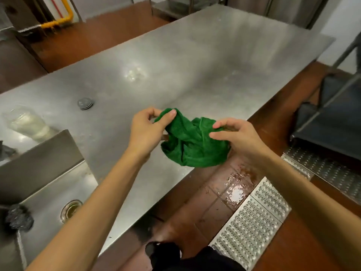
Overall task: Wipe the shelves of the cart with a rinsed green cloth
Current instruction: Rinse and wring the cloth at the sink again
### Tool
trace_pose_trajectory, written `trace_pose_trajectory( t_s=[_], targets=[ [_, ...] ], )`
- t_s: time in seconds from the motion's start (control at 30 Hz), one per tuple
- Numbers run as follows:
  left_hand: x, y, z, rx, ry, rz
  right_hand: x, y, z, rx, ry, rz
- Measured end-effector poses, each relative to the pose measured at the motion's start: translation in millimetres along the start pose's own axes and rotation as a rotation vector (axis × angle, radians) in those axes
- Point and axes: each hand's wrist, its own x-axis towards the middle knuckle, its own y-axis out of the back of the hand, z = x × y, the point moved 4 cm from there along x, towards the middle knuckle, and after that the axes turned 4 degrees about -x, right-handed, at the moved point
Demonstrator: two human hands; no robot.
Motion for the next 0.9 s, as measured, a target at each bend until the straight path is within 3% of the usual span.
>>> trace_pose_trajectory(
  t_s=[0.2, 0.4, 0.5, 0.7, 0.9],
  targets=[
    [-24.9, -106.1, 22.6, 0.002, -0.114, -0.179, -49.8, 89.0, 21.1, -0.111, 0.049, 0.135],
    [-41.7, -192.8, 42.7, 0.006, -0.175, -0.321, -91.3, 174.9, 21.4, -0.385, 0.171, 0.31],
    [-42.2, -236.9, 55.0, 0.0, -0.228, -0.411, -106.3, 224.3, 20.9, -0.596, 0.128, 0.432],
    [-23.2, -329.0, 69.2, -0.022, -0.264, -0.527, -136.5, 311.5, 26.8, -0.796, 0.008, 0.59],
    [14.7, -428.0, 69.9, 0.008, -0.238, -0.701, -136.7, 370.6, 18.4, -0.911, 0.046, 0.801]
  ],
)
